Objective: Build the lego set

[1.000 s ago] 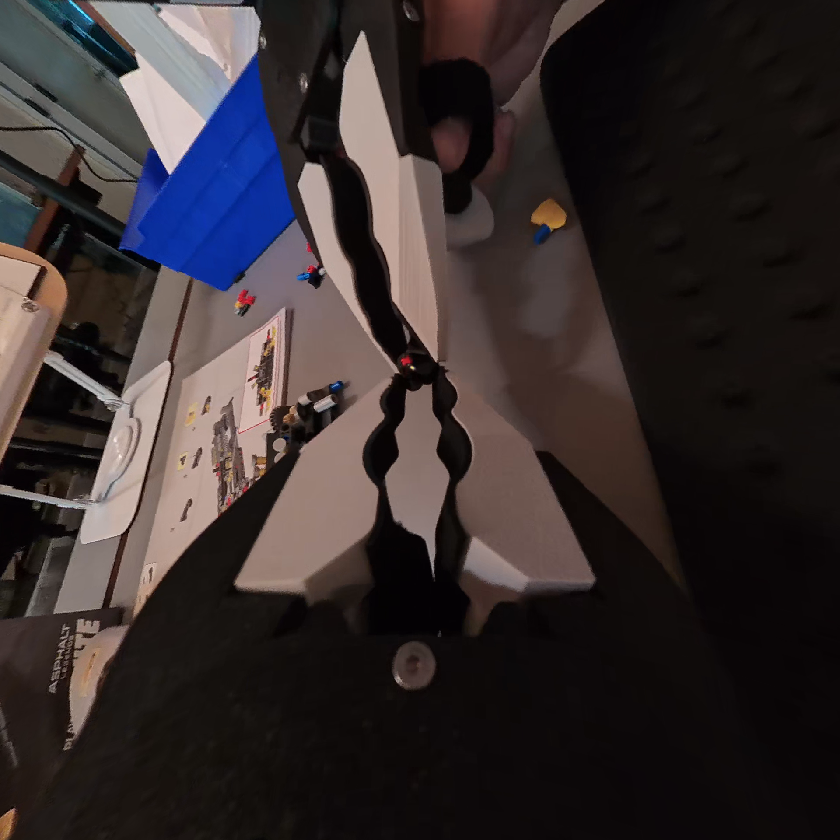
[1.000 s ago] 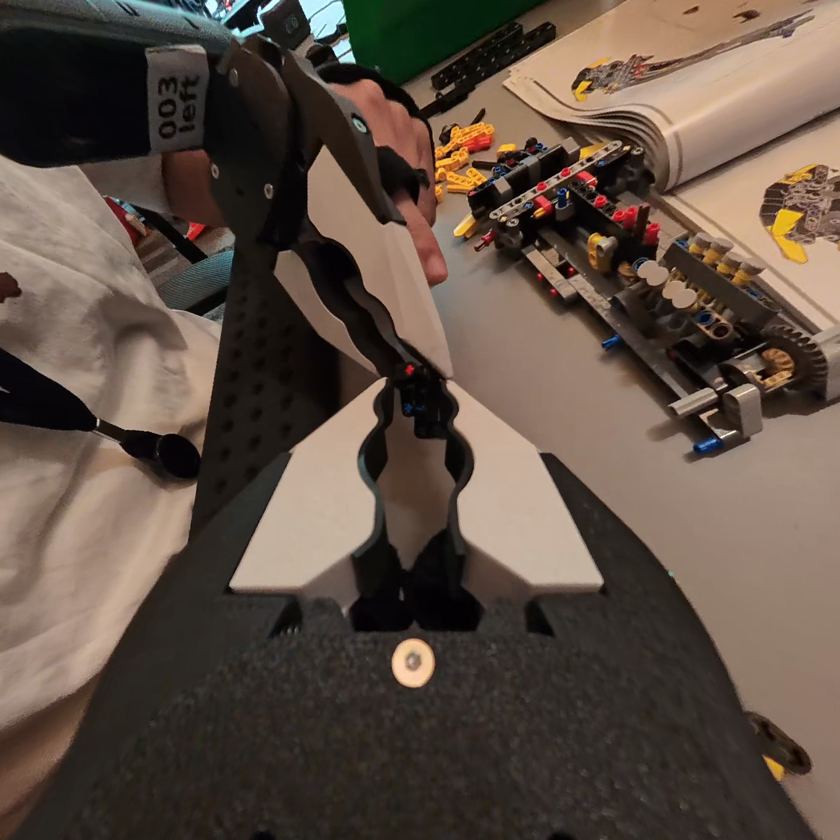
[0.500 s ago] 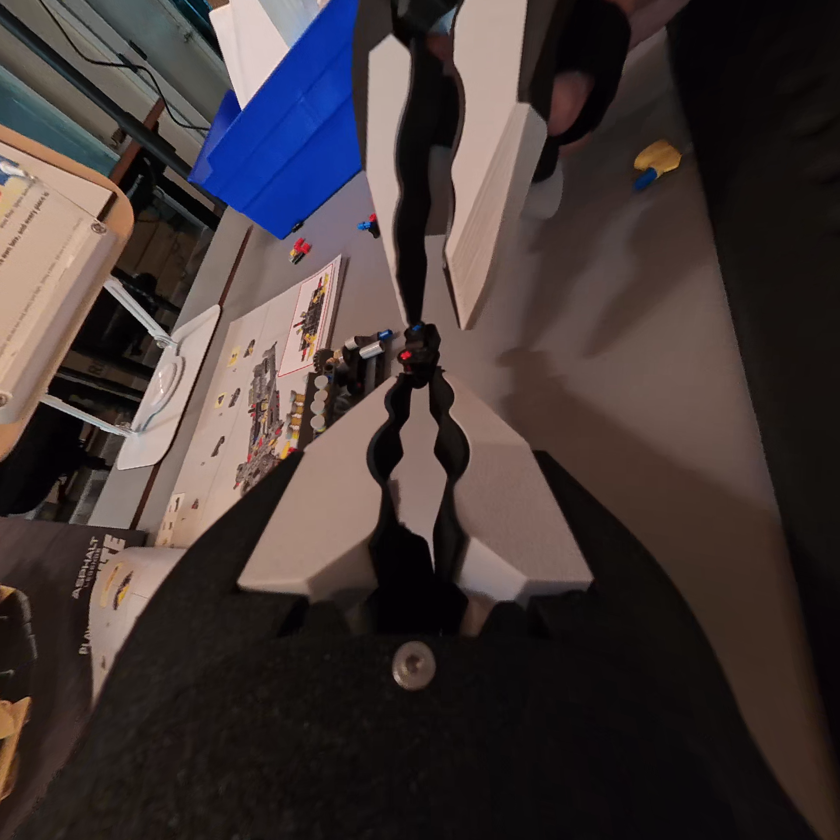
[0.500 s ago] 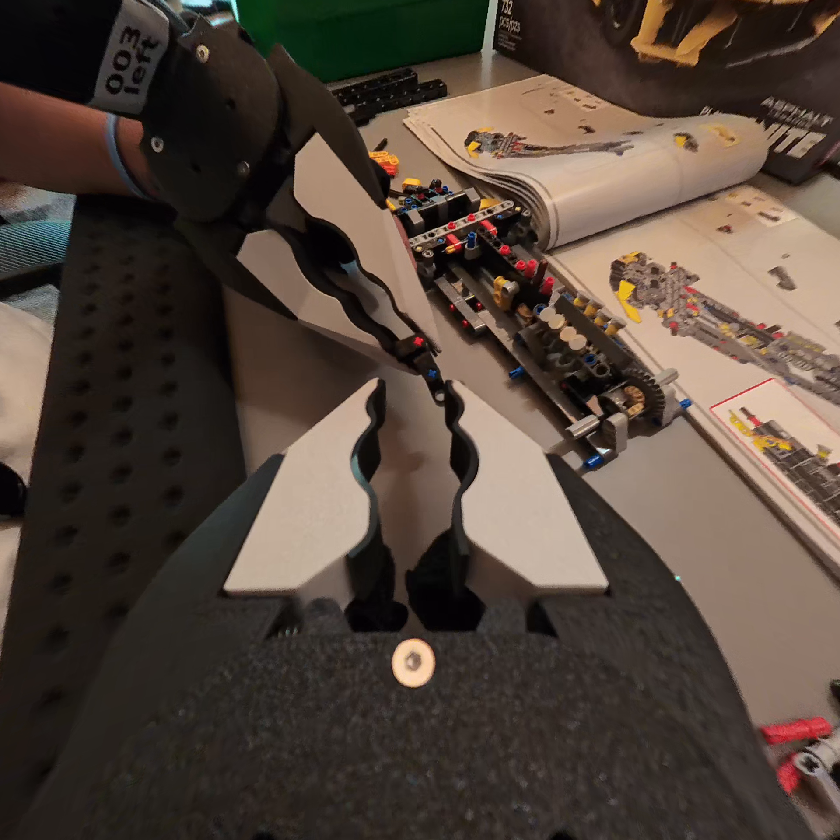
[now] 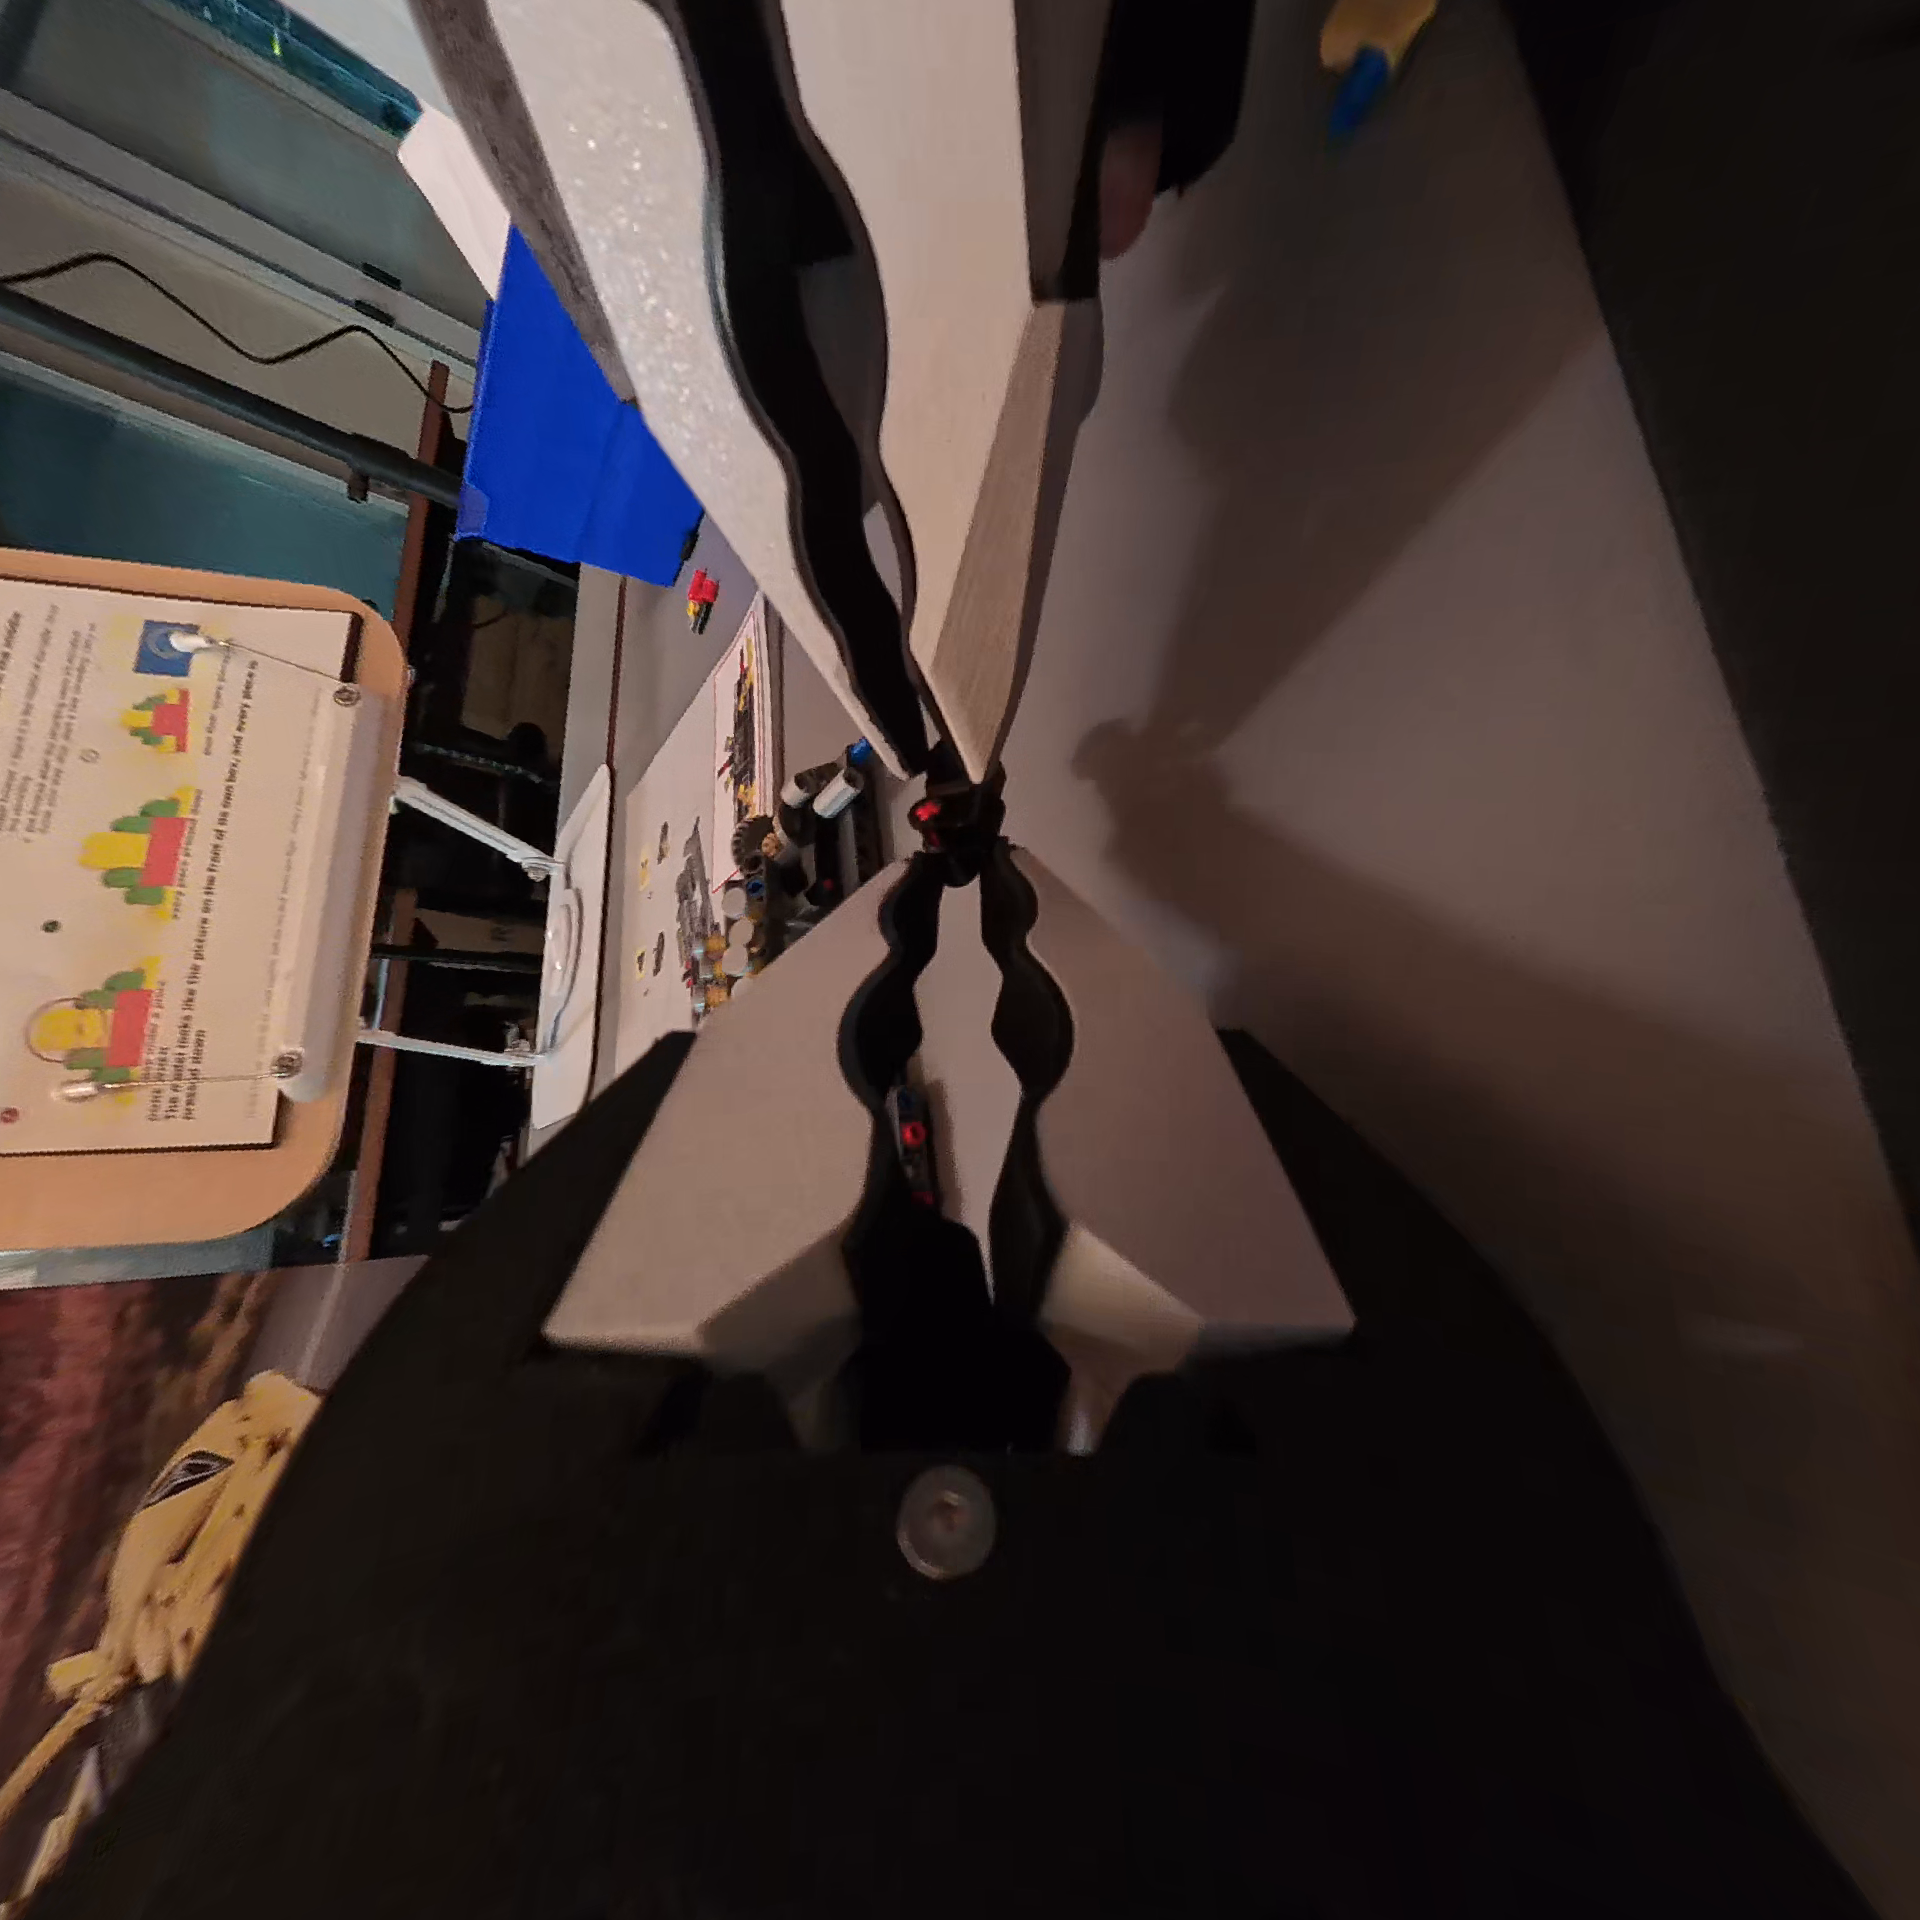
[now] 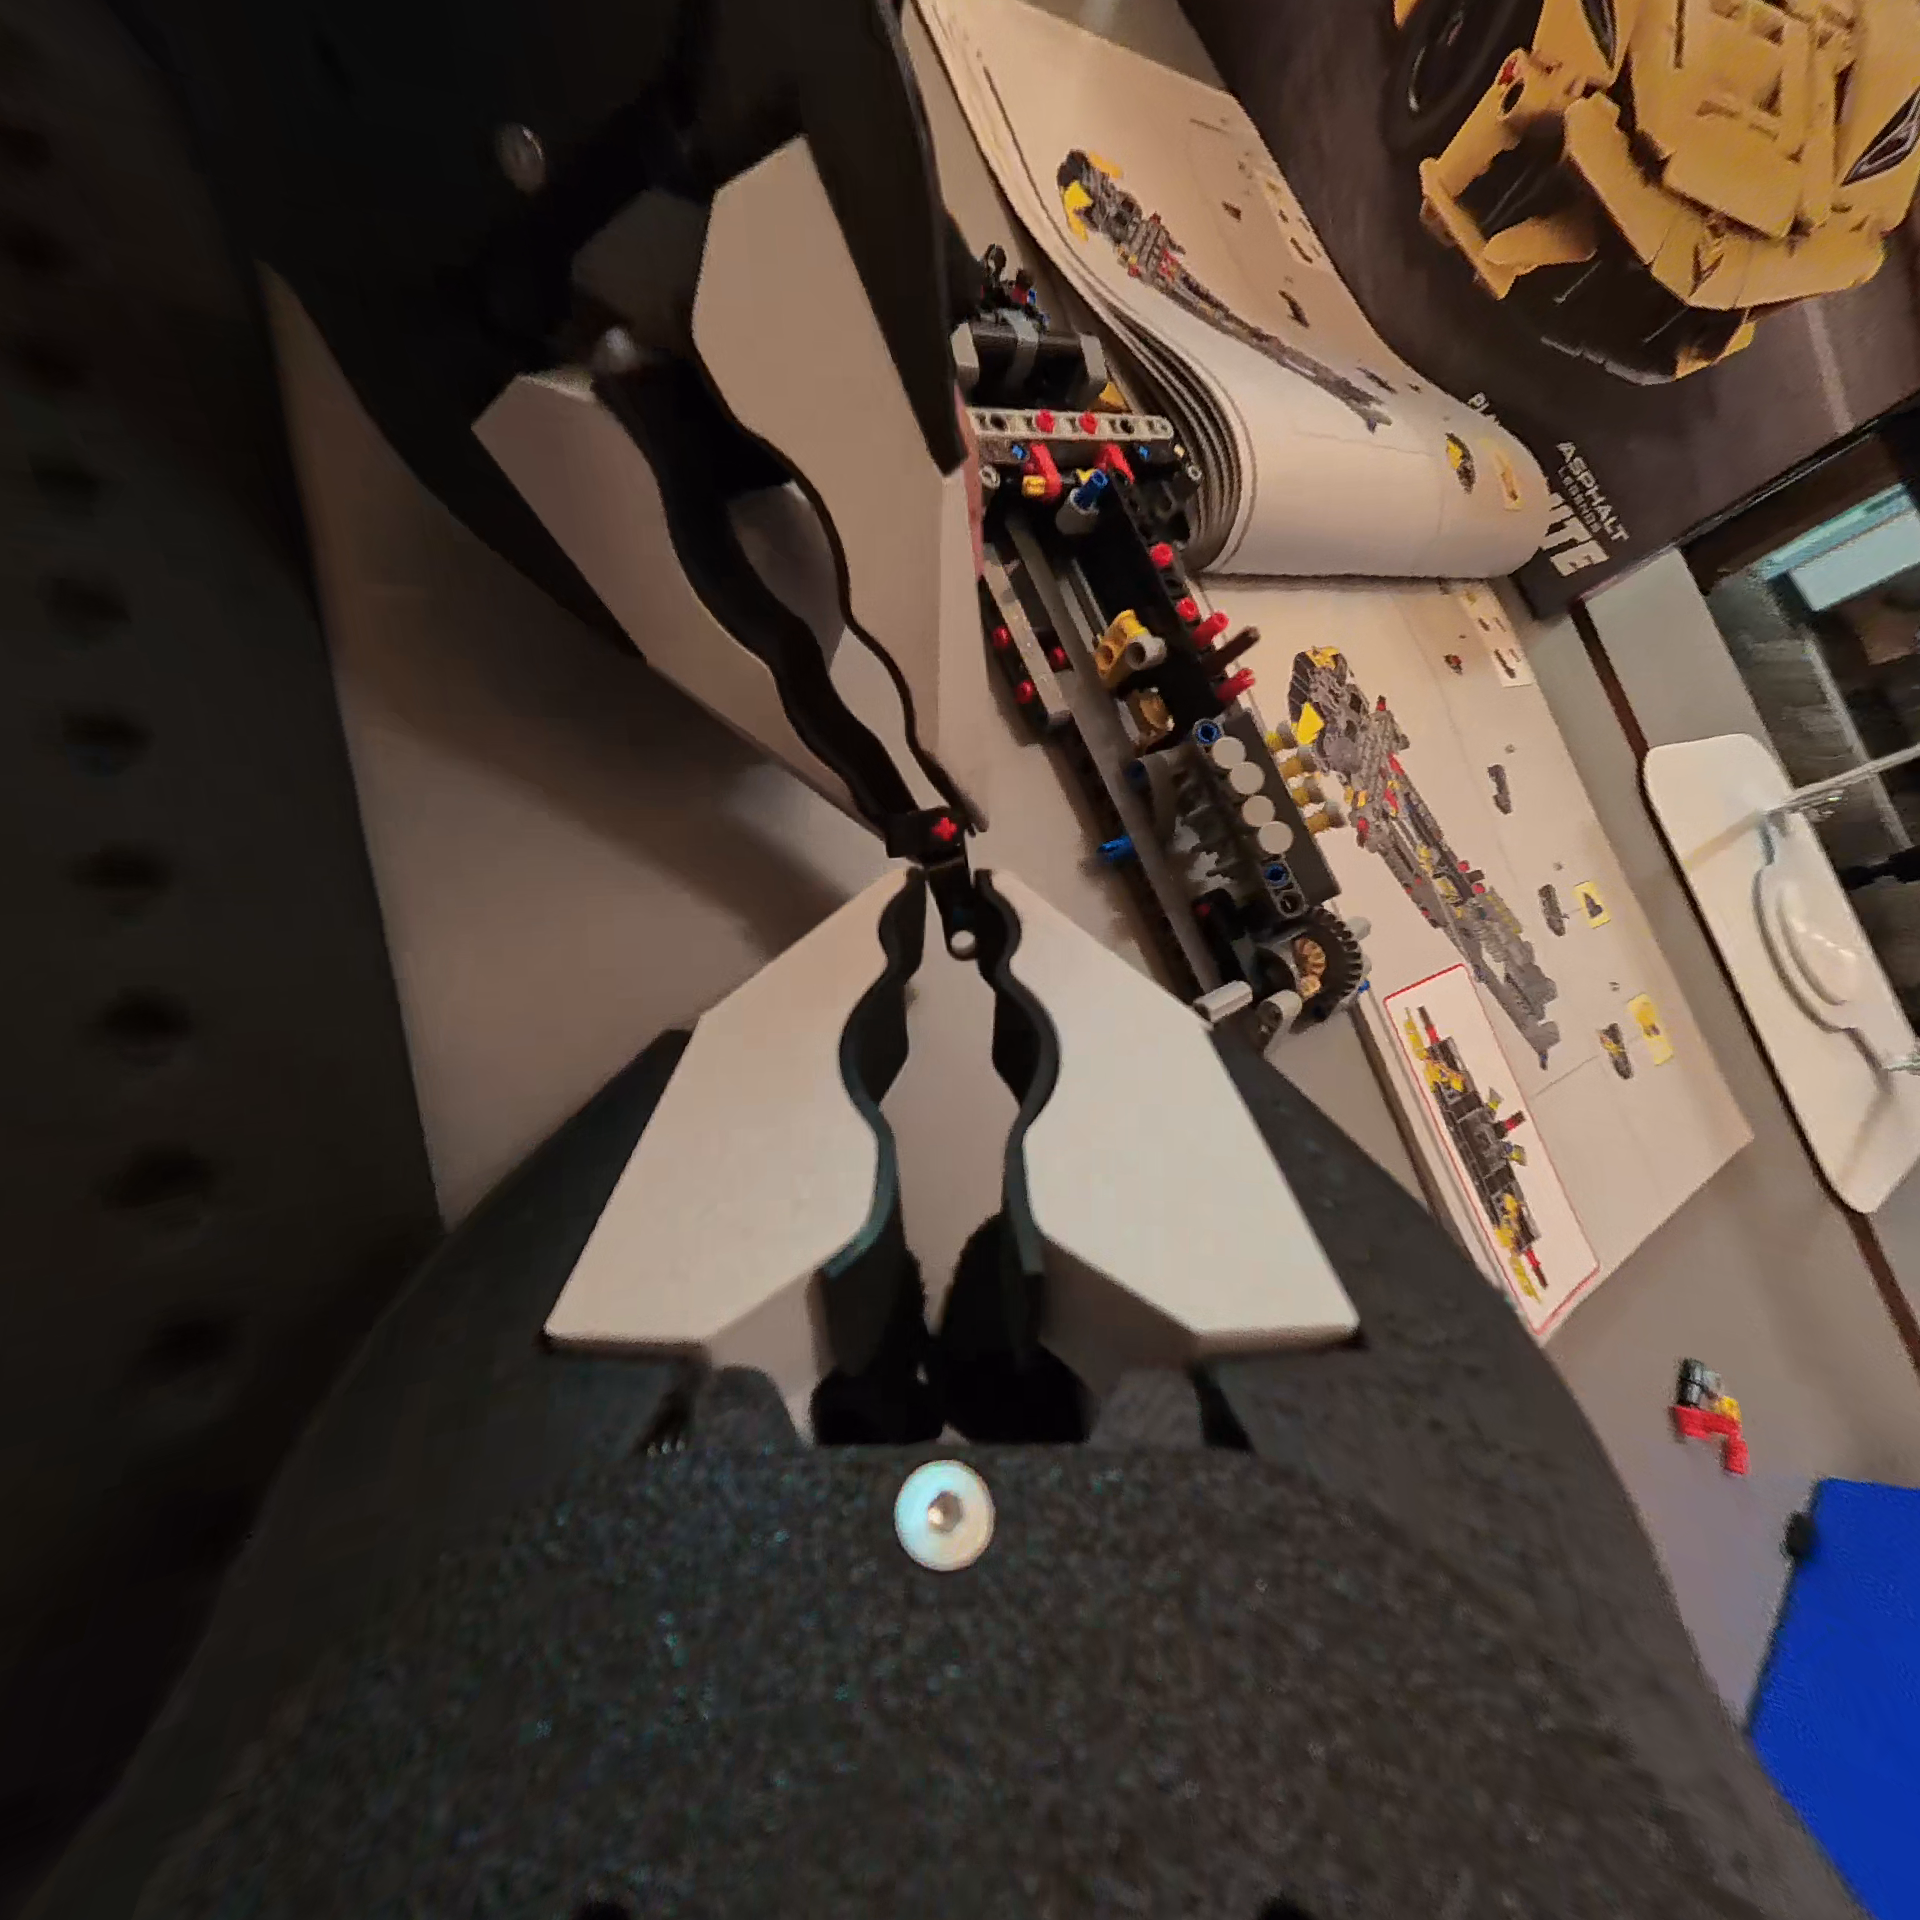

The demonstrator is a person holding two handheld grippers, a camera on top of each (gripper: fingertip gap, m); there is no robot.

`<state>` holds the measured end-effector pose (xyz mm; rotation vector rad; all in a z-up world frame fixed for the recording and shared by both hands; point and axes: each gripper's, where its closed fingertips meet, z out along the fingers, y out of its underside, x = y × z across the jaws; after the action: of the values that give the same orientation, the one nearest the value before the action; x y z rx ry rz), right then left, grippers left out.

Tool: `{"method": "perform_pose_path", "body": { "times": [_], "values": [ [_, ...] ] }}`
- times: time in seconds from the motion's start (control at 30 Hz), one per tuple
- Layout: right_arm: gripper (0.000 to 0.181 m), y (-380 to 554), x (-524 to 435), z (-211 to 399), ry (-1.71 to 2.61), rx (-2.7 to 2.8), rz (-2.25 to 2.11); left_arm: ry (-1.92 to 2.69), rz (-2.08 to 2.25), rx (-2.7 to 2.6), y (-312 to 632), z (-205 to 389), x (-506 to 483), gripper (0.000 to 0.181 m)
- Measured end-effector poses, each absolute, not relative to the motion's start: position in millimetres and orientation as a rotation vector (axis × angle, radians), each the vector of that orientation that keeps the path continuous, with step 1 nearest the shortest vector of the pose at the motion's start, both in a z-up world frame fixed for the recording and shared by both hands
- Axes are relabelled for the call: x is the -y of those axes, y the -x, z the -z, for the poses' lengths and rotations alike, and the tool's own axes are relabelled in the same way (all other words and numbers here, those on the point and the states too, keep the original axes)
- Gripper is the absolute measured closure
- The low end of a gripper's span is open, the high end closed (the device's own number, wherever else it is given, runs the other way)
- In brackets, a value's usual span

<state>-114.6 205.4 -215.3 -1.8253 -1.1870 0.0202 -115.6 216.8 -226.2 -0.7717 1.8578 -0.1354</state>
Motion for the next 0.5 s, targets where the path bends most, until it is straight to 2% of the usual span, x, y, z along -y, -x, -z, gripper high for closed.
{"method": "perform_pose_path", "body": {
  "times": [0.17, 0.33, 0.5],
  "values": [
    [0.158, 113, -205, 227, 1.866, 1.219, 0.045, 0.735, 0.109, -1.864, 116, 226, -214, 0.174],
    [0.172, 116, -204, 228, 1.831, 1.258, 0.09, 0.675, 0.06, -1.878, 115, 228, -210, 0.174],
    [0.175, 116, -204, 230, 1.895, 1.239, 0.009, 0.625, -0.022, -1.881, 115, 230, -211, 0.174]
  ]
}}
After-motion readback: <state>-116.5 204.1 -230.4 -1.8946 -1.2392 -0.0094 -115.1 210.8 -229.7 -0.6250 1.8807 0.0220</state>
